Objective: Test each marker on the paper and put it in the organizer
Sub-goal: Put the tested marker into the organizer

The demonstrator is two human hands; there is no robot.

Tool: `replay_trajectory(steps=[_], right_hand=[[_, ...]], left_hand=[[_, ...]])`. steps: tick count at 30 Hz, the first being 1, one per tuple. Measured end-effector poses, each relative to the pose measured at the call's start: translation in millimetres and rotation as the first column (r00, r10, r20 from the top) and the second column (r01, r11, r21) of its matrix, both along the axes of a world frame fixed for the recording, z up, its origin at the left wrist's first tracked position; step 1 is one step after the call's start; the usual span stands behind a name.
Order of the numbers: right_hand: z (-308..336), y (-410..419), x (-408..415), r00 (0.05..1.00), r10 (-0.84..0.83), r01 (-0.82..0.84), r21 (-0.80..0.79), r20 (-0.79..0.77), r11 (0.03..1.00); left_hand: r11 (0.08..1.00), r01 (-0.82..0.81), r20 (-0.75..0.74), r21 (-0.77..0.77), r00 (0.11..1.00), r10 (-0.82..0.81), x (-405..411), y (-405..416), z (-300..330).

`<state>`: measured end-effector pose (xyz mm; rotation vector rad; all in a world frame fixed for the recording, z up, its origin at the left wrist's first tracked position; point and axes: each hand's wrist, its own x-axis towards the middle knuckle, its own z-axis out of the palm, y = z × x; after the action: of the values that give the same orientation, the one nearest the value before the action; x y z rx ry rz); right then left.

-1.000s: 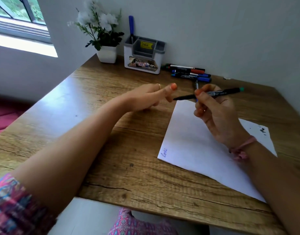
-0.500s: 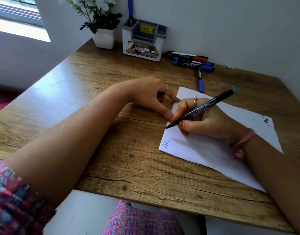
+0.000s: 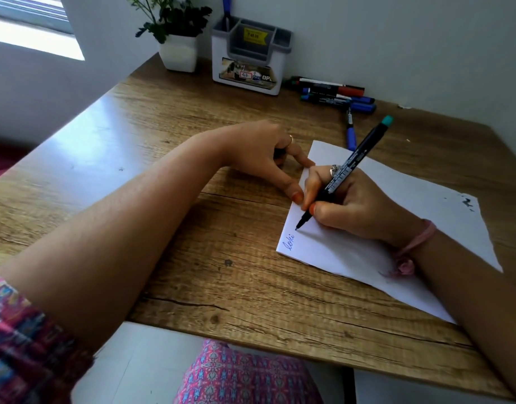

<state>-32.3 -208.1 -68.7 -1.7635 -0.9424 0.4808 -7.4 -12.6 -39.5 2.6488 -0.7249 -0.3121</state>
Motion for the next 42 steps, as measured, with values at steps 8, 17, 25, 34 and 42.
replay_trajectory(steps=[8,17,25,34,42], right_hand=[[-1.6,2.1,0.6,1.0,-0.013,0.013,0.011,0.009,1.0],[-0.1,1.1,0.6,0.999,-0.016,0.016,0.005,0.029,1.0],[-0.3,1.1,-0.3,0.998,-0.032,0.032,0.007,0.059,0.999],[-1.2,2.7,1.9,0.992,-0.066,0.066,0.005,0.111,0.998],[-1.6,3.2,2.8,0.989,-0.103,0.103,0.004,0.11,0.995]], left_hand=[[1.0,-0.007,-0.003,0.0,1.0,0.007,0.7,0.5,-1.1],[1.0,-0.001,0.003,-0.004,1.0,0.001,1.0,0.3,-1.2],[1.0,0.002,-0.013,-0.026,1.0,-0.003,1.2,1.2,-1.7],[1.0,-0.014,-0.024,-0.01,1.0,0.014,0.3,-0.6,-0.2],[1.0,-0.016,-0.025,-0.002,1.0,0.016,-1.4,-0.7,1.9]])
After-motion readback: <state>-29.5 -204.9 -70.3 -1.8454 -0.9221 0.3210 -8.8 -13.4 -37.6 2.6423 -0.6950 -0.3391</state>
